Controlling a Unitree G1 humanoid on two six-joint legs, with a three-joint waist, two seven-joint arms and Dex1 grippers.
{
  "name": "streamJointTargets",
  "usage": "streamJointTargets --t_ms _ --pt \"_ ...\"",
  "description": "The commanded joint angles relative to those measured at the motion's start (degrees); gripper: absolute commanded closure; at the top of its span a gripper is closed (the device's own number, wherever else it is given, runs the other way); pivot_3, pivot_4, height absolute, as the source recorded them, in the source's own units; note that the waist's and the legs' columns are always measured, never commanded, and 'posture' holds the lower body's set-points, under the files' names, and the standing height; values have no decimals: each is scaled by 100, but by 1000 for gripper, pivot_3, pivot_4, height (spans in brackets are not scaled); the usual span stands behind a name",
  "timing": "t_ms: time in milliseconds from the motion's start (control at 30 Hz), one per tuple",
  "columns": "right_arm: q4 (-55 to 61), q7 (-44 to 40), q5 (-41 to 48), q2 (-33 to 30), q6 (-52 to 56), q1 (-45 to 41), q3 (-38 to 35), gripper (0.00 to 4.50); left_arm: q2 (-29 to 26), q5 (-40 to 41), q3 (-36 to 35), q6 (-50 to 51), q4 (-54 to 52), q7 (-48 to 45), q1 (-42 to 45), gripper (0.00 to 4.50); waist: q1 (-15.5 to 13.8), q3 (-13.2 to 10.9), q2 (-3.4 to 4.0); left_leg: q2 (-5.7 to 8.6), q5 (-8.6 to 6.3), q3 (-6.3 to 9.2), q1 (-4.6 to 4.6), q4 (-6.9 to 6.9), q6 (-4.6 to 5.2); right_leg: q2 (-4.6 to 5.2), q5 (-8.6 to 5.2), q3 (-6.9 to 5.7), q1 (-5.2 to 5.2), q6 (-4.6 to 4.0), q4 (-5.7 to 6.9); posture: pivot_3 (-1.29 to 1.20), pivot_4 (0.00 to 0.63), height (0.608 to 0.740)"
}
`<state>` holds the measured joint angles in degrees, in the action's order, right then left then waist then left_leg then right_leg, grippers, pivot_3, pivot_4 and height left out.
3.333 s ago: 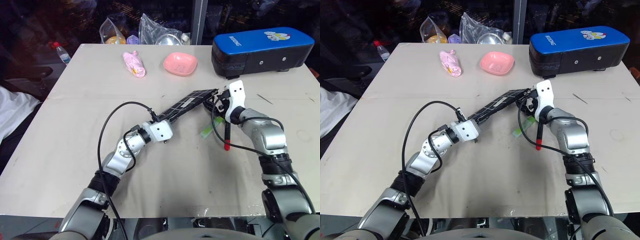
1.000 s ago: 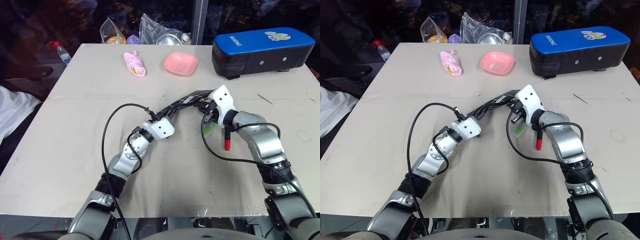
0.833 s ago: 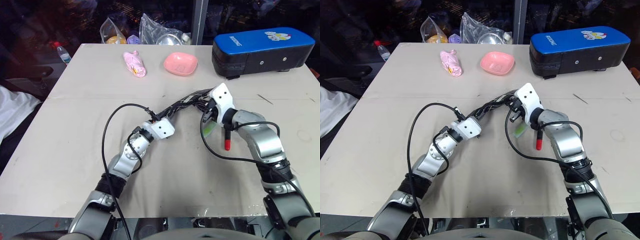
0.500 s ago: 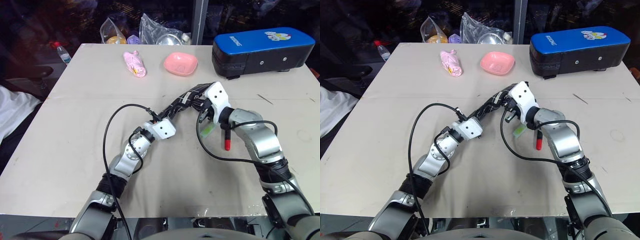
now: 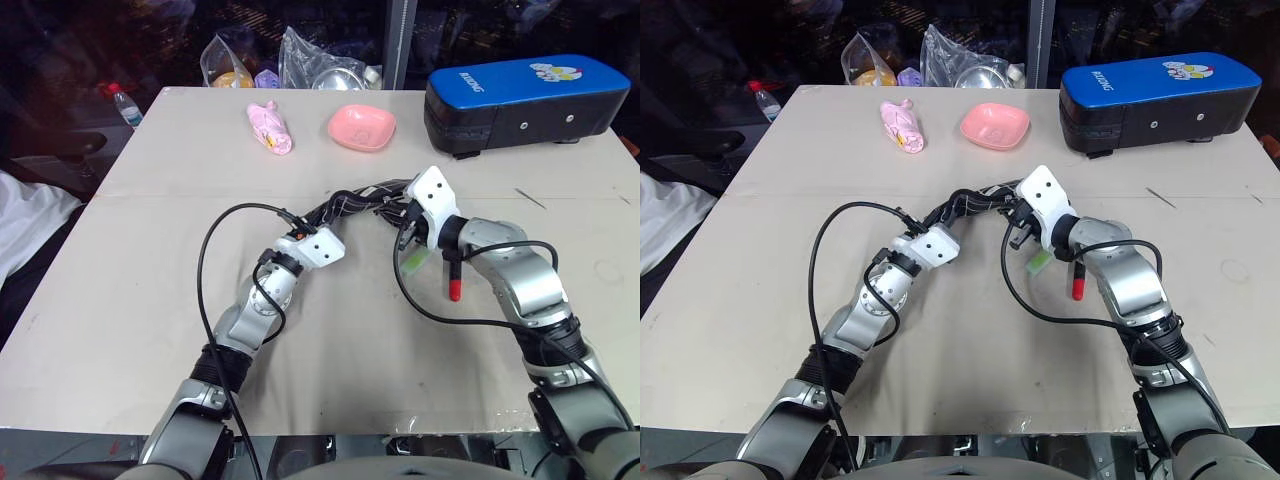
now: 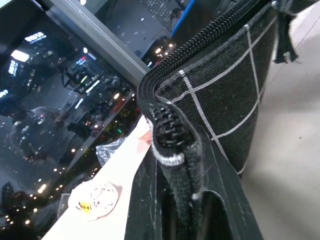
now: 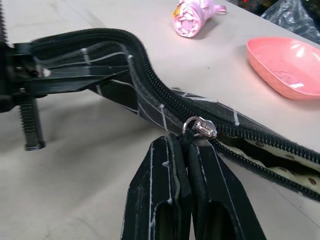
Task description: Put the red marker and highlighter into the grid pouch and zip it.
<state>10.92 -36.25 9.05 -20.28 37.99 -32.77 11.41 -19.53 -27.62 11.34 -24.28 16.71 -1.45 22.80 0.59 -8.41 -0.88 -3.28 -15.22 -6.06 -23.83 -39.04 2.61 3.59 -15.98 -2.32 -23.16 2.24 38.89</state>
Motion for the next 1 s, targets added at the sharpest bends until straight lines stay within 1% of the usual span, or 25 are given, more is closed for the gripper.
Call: streamJointTargets --t_ms 33,500,767,1000 --pt "383 -243 233 -51 16 -159 -18 4470 34 -41 14 0 -177 85 125 4500 0 0 0 0 0 0 0 0 0 0 0 0 0 0 0 0 150 740" --pt "489 -570 486 -39 64 -196 110 4470 13 -129 106 -71 -215 98 79 4500 0 0 0 0 0 1 0 0 0 0 0 -1 0 0 0 0 150 740" --pt "264 -631 387 -36 -54 -303 222 4470 -15 -235 294 -336 -341 23 30 4500 0 0 0 0 0 1 0 0 1 0 0 -1 0 0 0 0 150 740" --pt "68 -688 273 -153 -202 -367 212 4470 -126 -305 364 -482 -390 1 -40 4500 0 0 0 0 0 1 0 0 1 1 0 -2 0 0 0 0 150 740"
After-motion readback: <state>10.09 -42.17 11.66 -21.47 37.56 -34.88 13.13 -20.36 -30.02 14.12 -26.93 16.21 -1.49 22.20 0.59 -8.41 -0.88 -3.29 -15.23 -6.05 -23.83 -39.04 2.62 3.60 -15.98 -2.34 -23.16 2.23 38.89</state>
